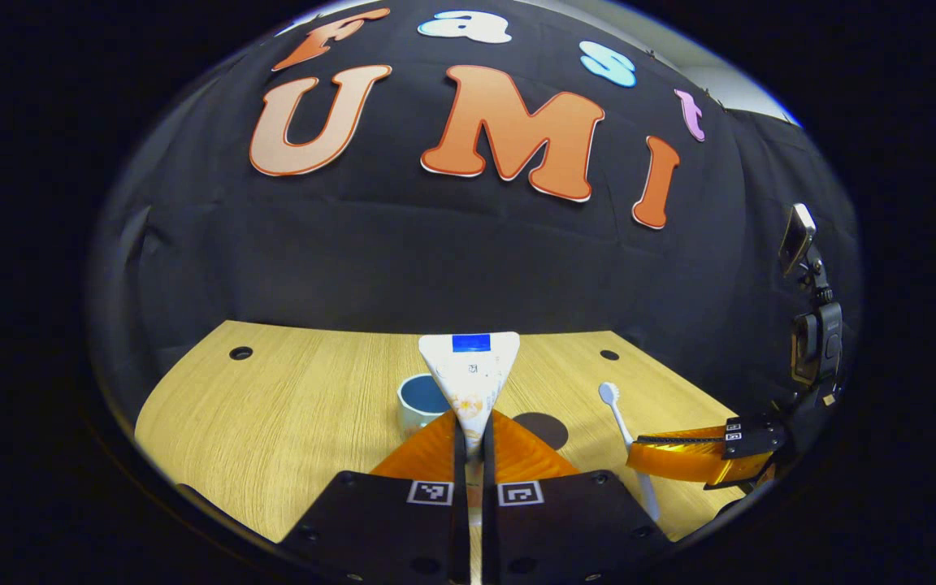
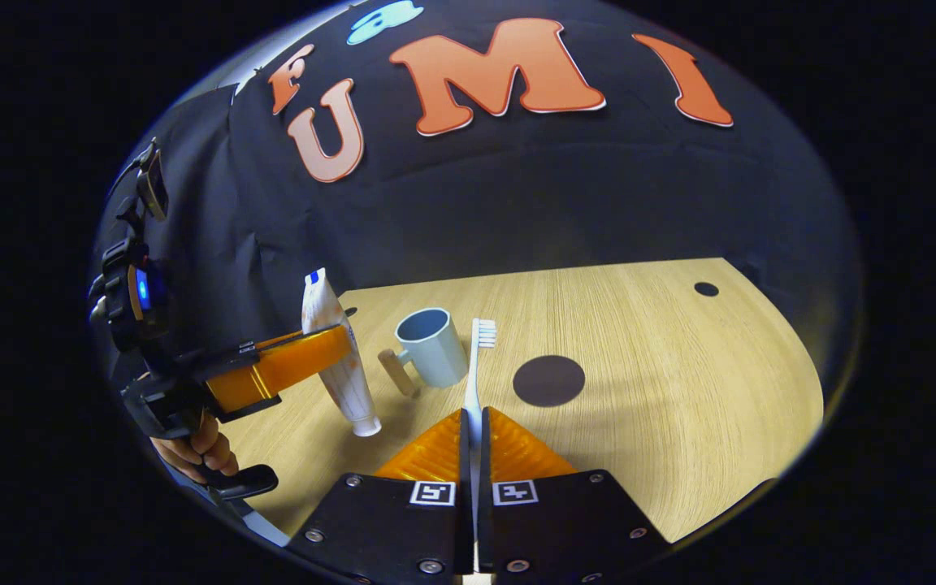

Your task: Put the toothbrush and toothpaste on the desktop into the cup, then pick up the cup and place it on the coaster on the desktop.

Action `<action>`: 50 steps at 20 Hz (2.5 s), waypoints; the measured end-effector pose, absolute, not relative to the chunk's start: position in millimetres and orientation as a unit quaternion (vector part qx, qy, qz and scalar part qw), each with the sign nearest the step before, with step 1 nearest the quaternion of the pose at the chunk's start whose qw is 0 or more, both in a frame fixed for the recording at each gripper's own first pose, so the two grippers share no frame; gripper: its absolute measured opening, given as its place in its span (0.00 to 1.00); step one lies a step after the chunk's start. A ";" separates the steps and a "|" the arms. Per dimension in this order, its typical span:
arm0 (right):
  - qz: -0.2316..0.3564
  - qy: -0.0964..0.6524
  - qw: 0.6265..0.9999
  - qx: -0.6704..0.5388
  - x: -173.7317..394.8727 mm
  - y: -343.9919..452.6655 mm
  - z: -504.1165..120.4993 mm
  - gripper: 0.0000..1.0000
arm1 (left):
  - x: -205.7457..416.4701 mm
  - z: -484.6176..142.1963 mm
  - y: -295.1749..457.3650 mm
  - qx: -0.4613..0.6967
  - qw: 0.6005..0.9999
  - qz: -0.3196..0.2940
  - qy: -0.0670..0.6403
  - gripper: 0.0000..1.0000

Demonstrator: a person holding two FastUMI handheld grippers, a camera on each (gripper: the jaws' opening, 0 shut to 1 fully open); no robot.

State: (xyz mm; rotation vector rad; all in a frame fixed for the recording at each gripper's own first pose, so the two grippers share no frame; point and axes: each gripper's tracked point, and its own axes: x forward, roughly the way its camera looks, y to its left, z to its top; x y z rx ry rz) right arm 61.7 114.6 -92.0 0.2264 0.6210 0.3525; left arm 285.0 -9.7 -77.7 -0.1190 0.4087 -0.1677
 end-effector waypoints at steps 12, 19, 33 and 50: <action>0.179 0.219 0.952 0.113 130.5 124.6 -54.7 0.02 | 366.9 -17.3 27.0 -0.076 0.991 -0.069 0.084 0.05; 0.160 0.179 0.966 0.102 173.1 120.2 -52.3 0.02 | 407.5 -45.8 27.9 -0.084 0.990 -0.075 0.084 0.05; 0.164 0.154 0.971 0.078 207.9 138.5 -59.5 0.02 | 444.8 -123.8 26.1 -0.085 0.982 -0.087 0.144 0.05; 0.170 0.140 0.970 0.104 223.4 147.6 -49.2 0.02 | 419.9 -158.1 8.4 -0.050 0.971 -0.109 0.207 0.33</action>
